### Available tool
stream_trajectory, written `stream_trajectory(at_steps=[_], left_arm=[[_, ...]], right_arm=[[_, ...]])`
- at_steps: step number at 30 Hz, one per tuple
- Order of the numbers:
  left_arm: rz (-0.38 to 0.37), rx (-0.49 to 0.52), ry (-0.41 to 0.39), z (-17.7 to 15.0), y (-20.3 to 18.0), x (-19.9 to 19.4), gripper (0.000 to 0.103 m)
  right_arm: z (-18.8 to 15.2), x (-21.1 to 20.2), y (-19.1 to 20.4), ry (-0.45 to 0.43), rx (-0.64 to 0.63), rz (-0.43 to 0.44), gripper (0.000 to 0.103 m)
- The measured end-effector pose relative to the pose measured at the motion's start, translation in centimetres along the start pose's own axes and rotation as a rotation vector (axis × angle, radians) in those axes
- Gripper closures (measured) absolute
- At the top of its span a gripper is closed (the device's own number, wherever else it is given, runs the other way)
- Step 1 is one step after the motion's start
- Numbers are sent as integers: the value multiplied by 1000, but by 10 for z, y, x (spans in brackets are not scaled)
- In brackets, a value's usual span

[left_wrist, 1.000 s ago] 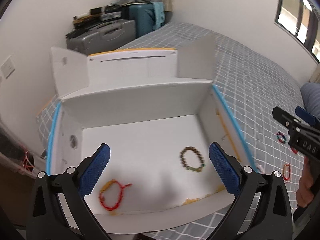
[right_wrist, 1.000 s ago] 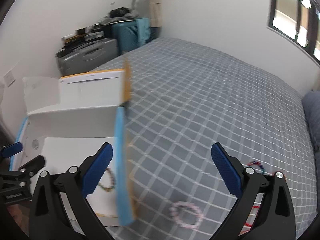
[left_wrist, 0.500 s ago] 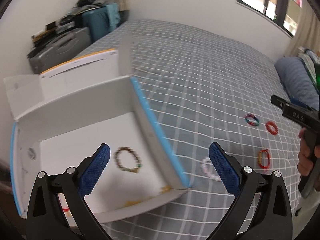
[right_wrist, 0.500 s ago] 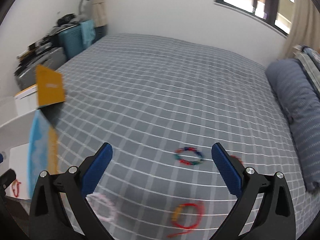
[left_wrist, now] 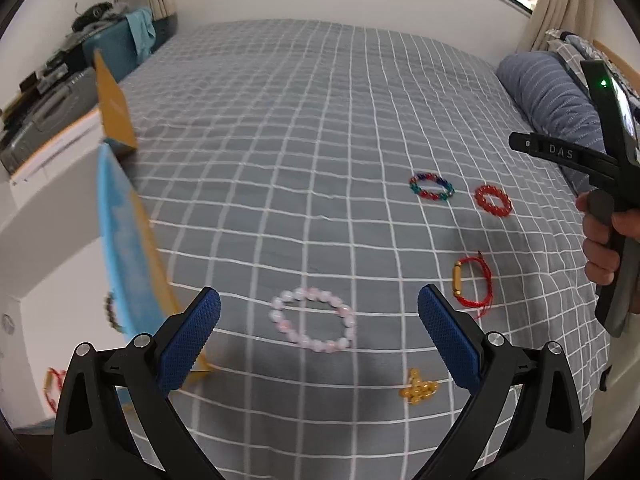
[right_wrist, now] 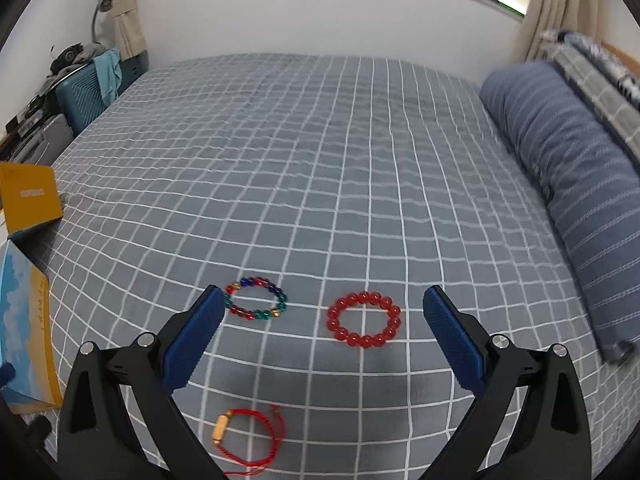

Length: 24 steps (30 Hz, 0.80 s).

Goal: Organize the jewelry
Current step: 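Move both tools back over the remaining bracelets on the bed, then grasp the pink-white bead bracelet with left tool while right tool grasps red bead bracelet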

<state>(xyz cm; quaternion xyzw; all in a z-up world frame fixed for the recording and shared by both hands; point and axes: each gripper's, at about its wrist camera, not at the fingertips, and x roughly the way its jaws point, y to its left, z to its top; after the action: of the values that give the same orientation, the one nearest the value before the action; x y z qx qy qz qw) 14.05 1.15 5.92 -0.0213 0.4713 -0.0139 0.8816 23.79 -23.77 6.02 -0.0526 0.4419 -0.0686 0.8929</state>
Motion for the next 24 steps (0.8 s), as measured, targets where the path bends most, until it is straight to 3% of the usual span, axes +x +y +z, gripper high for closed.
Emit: stream_trajectory(at_steps=[6, 14, 18, 24], left_arm=[[-11, -7, 53, -8, -12, 38, 6], [-16, 19, 116, -24, -16, 82, 6], [-18, 35, 136, -30, -17, 95, 6], [-31, 48, 129, -35, -22, 103, 7]], right_arm=[[-3, 46, -22, 94, 23, -5, 10], [-15, 97, -40, 220, 44, -46, 30], [-21, 110, -46, 254, 56, -57, 33], [-27, 127, -59, 313, 108, -52, 46]])
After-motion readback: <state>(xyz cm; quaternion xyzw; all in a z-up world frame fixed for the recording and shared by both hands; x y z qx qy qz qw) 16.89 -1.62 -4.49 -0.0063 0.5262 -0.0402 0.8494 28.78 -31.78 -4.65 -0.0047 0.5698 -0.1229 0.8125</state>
